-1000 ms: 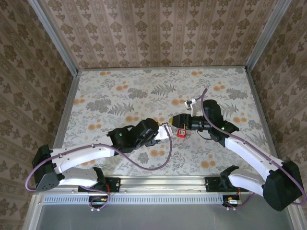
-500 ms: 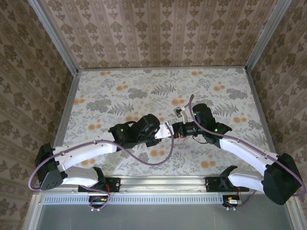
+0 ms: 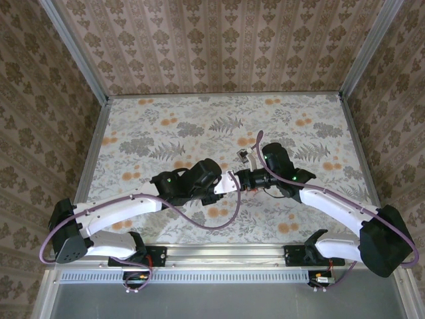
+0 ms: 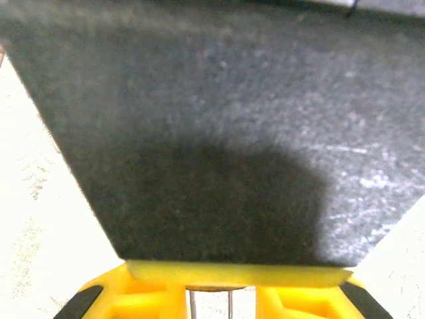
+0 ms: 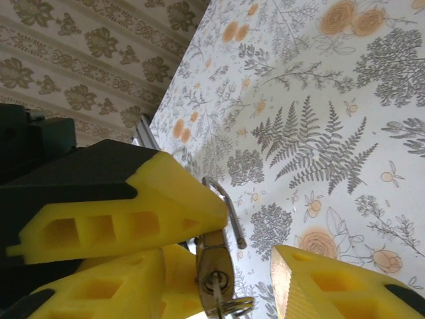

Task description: Unlock with the key

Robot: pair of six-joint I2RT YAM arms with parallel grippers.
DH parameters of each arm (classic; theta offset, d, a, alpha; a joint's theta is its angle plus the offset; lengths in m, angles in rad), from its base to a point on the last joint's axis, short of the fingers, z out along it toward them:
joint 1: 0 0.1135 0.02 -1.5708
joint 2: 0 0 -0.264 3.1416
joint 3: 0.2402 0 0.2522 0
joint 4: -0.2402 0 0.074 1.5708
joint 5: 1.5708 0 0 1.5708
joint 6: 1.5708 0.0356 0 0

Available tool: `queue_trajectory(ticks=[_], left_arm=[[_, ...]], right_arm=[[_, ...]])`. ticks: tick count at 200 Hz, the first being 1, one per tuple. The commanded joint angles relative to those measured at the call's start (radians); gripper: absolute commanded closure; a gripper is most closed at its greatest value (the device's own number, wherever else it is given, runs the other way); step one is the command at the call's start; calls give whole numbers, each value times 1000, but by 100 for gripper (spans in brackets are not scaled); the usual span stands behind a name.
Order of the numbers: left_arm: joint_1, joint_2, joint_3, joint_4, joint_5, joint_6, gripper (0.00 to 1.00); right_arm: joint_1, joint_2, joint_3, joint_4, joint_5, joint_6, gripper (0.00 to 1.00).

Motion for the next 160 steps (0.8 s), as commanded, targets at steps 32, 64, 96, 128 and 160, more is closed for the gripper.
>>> queue_trajectory(ticks=[32, 64, 96, 128, 160], left_arm=[[-13, -19, 42, 70, 61, -19, 77], [-9, -22, 36, 96, 70, -19, 76], [-12, -15, 44, 94, 89, -24, 72], [-8, -32, 31, 69, 40, -25, 41], [43, -142, -15, 19, -30, -54, 26]], right_arm=[[12, 12, 2, 75, -91, 13, 73], [18, 23, 7, 54, -106, 2, 78], [18, 3, 1, 50, -73, 6, 87], [3, -66, 6, -1, -5, -11, 93], [-63, -126, 10, -67, 10, -33, 94]])
